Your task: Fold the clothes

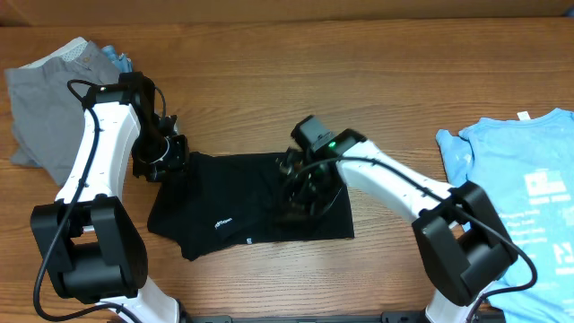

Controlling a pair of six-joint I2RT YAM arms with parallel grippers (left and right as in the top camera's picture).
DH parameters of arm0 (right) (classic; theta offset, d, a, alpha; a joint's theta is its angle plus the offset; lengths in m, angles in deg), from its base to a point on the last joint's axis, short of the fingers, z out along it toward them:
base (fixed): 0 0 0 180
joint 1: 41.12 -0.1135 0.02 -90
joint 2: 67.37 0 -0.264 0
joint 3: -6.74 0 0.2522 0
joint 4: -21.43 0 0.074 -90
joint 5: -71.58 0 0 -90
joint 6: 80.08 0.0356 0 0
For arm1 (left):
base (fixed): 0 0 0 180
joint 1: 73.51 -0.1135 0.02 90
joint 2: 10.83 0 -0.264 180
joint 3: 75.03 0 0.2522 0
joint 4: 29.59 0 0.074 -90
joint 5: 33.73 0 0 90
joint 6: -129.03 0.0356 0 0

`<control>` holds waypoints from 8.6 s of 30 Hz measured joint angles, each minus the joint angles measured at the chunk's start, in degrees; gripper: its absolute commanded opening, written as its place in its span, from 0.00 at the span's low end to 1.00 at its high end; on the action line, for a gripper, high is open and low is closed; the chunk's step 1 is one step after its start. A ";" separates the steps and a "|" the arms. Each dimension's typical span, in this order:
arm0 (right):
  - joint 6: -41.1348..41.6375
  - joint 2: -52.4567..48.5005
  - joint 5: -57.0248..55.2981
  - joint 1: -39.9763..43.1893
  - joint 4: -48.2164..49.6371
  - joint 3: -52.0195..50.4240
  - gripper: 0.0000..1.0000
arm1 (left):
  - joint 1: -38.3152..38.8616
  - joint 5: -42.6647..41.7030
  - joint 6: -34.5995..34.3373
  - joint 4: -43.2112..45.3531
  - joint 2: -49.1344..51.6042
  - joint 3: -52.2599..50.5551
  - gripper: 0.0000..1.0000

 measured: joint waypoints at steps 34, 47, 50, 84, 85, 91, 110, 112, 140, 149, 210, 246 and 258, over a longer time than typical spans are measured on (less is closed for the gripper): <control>7.56 -5.44 -5.53 1.33 13.33 2.32 0.28 | 0.00 0.00 0.11 0.17 0.00 0.00 0.42; -2.34 13.03 -7.37 11.13 5.35 4.37 0.43 | 0.00 0.04 1.01 1.79 -0.02 -2.08 0.87; -4.20 13.03 -7.72 12.92 2.36 4.37 0.43 | -0.48 0.02 1.11 6.05 -0.02 -6.10 1.00; -10.10 13.03 -8.31 13.38 -2.34 4.37 0.42 | -14.47 -22.18 14.29 32.28 -5.73 -30.56 1.00; -10.12 13.03 -8.35 13.40 -2.34 4.37 0.42 | -14.47 -22.93 14.75 32.37 -5.64 -30.69 1.00; -10.21 13.03 -8.44 13.40 -2.34 4.37 0.42 | -14.45 -25.59 16.11 32.59 -5.22 -31.15 0.98; -10.29 13.03 -8.79 13.40 -2.56 4.37 0.41 | -6.88 -25.90 18.08 34.71 -3.28 -32.74 0.11; -10.29 13.03 -8.87 13.40 -2.56 4.37 0.41 | -6.56 -25.31 17.70 34.21 -2.80 -33.18 0.04; -8.48 13.03 -13.31 16.57 -2.82 4.37 0.35 | -1.53 -21.03 7.52 -1.86 -1.95 0.55 0.04; -7.23 13.03 -14.53 26.71 -5.95 4.37 0.39 | 20.22 -13.46 -4.70 4.57 -1.97 0.55 0.25; -18.01 -1.18 -9.29 2.47 -6.38 -1.60 0.04 | 15.28 -3.26 -4.70 6.64 -2.01 -9.14 0.85; -6.86 2.05 -19.65 11.50 5.66 3.04 0.45 | 15.28 -3.67 -1.75 27.47 -1.73 -9.51 0.86; -5.01 0.83 -18.47 11.50 10.23 1.33 0.04 | 15.28 -6.51 0.00 27.71 6.84 -9.51 0.59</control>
